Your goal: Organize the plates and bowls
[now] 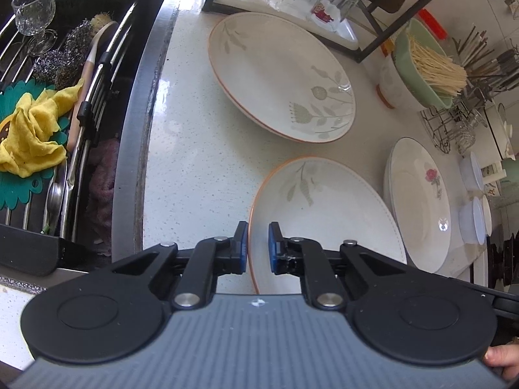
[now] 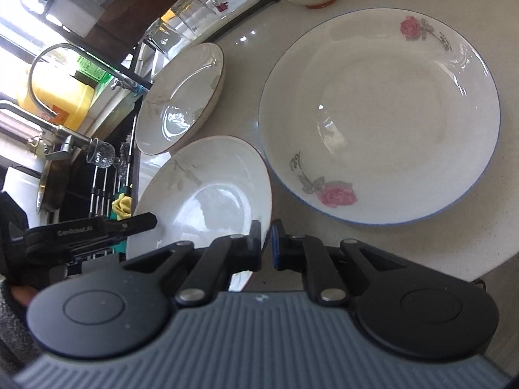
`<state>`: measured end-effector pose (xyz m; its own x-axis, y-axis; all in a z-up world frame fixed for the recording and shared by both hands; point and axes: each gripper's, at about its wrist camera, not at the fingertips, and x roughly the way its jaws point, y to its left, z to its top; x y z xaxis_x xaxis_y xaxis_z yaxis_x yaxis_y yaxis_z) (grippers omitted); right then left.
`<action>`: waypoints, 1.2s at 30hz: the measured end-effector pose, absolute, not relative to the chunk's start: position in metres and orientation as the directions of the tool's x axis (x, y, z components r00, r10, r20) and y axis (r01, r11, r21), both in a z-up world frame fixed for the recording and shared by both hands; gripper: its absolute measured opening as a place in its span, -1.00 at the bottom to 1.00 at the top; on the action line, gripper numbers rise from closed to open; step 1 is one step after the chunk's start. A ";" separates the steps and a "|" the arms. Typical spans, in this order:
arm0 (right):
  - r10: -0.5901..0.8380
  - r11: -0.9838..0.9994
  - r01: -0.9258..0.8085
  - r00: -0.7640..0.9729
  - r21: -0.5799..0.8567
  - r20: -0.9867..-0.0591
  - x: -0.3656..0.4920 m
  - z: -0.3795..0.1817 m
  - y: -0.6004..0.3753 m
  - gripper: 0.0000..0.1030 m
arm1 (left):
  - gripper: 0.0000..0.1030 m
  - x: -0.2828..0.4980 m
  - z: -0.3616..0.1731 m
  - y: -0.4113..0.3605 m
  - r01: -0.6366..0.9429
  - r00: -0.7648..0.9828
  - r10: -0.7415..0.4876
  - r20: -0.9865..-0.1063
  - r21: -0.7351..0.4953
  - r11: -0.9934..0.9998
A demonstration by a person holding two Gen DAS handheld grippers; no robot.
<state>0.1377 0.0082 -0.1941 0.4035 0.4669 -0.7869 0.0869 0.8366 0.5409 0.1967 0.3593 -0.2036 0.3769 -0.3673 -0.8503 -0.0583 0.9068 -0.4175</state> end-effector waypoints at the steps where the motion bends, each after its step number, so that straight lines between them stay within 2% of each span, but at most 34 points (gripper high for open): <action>1: 0.467 0.835 0.091 0.402 0.542 -0.787 0.137 -0.192 0.008 -0.81 | -0.72 0.196 -0.202 0.360 -0.058 0.375 -0.371 -0.849 -0.421 0.905; 7: 0.480 0.835 0.062 0.401 0.546 -0.780 0.138 -0.181 0.007 -0.81 | -0.72 0.194 -0.194 0.368 -0.098 0.375 -0.399 -0.837 -0.464 0.881; 17: 0.517 0.807 0.014 0.467 0.591 -0.717 0.148 -0.148 -0.015 -0.81 | -0.72 0.198 -0.160 0.362 -0.130 0.417 -0.454 -0.787 -0.546 0.828; 26: 0.526 0.801 -0.022 0.504 0.599 -0.685 0.171 -0.133 -0.056 -0.81 | -0.72 0.215 -0.138 0.321 -0.122 0.440 -0.472 -0.764 -0.571 0.812; 36: 0.516 0.782 0.026 0.531 0.622 -0.672 0.179 -0.142 -0.114 -0.81 | -0.72 0.246 -0.142 0.259 -0.092 0.410 -0.475 -0.779 -0.553 0.828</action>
